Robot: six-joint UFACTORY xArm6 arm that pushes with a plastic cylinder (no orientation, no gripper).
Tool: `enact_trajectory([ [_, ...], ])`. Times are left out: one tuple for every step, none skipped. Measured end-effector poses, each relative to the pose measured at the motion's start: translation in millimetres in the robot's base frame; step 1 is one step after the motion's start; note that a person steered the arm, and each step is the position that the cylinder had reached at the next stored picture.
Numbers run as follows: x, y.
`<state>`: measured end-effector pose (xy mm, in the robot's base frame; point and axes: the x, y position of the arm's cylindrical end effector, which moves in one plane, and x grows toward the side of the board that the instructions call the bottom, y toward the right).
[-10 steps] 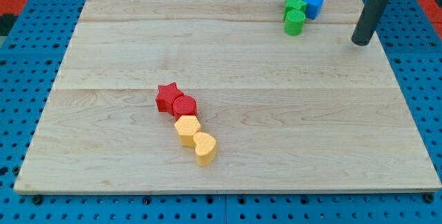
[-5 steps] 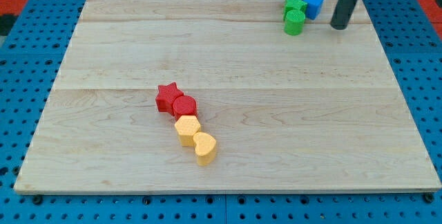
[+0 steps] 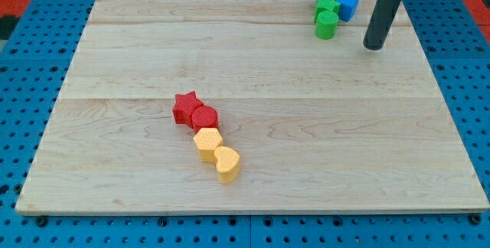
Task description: Place your hand at the right side of the green circle
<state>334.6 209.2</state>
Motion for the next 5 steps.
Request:
enact_trajectory([
  [-5, 0],
  [-12, 0],
  [-23, 0],
  [-38, 0],
  [-48, 0],
])
